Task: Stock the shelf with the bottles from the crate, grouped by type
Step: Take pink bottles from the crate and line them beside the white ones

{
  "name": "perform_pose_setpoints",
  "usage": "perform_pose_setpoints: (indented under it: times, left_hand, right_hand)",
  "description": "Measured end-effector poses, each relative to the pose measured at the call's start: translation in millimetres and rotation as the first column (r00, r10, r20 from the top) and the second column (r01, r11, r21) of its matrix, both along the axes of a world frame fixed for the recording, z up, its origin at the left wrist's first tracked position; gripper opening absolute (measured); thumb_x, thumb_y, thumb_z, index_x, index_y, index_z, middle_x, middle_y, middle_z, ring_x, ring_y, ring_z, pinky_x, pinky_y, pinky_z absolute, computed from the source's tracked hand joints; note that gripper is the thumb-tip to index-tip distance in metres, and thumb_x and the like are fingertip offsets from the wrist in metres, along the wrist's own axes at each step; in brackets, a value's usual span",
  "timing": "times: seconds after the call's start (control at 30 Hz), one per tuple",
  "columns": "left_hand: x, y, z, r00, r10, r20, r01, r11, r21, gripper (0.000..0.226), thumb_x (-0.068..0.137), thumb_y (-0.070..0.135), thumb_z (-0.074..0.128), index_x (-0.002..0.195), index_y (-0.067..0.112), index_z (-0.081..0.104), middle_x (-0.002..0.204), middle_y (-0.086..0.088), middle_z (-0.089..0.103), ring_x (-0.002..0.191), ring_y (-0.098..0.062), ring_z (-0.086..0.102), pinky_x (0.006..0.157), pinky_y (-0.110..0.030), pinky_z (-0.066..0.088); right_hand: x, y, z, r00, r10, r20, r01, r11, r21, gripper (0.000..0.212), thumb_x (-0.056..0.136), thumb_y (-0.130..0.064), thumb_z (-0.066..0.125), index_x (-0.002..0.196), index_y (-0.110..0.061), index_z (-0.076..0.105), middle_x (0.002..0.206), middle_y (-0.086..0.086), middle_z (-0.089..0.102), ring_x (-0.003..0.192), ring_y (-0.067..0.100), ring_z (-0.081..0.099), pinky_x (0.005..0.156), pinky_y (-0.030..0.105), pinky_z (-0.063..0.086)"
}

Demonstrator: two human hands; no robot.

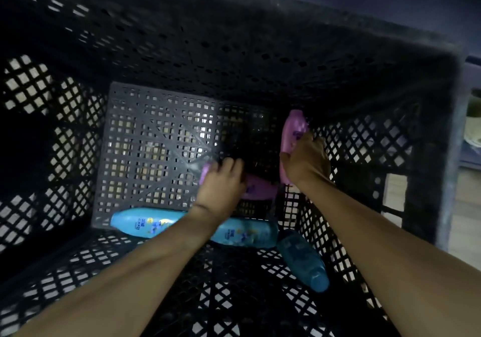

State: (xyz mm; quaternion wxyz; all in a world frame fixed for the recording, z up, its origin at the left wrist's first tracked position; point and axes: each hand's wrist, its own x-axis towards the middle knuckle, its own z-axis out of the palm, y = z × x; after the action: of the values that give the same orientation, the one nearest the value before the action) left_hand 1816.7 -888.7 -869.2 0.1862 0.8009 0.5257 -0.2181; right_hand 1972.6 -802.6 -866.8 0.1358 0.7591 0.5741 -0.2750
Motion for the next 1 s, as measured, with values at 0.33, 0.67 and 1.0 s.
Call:
perform_pose_setpoints:
  times: [0.33, 0.67, 1.0]
  left_hand:
    - [-45.4, 1.3, -0.5, 0.911, 0.375, -0.171, -0.39, 0.919, -0.063, 0.061, 0.08, 0.028, 0.076, 0.128, 0.016, 0.041, 0.123, -0.002, 0.051, 0.11, -0.024, 0.057, 0.07, -0.034, 0.051]
    - [-72.1, 0.3, 107.4, 0.592, 0.802, 0.078, -0.783, 0.595, -0.184, 0.063, 0.062, 0.039, 0.086, 0.111, 0.028, 0.046, 0.096, 0.005, 0.054, 0.078, -0.022, 0.062, 0.069, -0.036, 0.057]
    - [-74.2, 12.7, 318.7, 0.284, 0.849, 0.446, -0.913, 0.382, -0.144, 0.048, 0.059, 0.051, 0.076, 0.09, 0.034, 0.044, 0.081, 0.014, 0.057, 0.07, -0.01, 0.057, 0.05, -0.024, 0.033]
  right_hand:
    - [1.3, 2.7, -11.4, 1.0, 0.009, 0.016, -0.007, 0.995, -0.104, 0.067, 0.082, -0.034, 0.078, 0.137, -0.01, 0.049, 0.129, 0.014, 0.056, 0.111, 0.032, 0.061, 0.078, 0.03, 0.048]
    - [-38.5, -21.2, 110.4, 0.986, 0.053, -0.156, -0.063, 0.996, -0.061, 0.067, 0.078, -0.03, 0.08, 0.128, -0.006, 0.041, 0.124, 0.014, 0.054, 0.102, 0.031, 0.062, 0.081, 0.032, 0.05]
    - [-80.2, -24.4, 326.4, 0.957, 0.065, -0.283, 0.006, 0.97, 0.245, 0.058, 0.071, -0.041, 0.077, 0.111, -0.018, 0.042, 0.106, -0.003, 0.046, 0.092, 0.022, 0.057, 0.07, 0.037, 0.051]
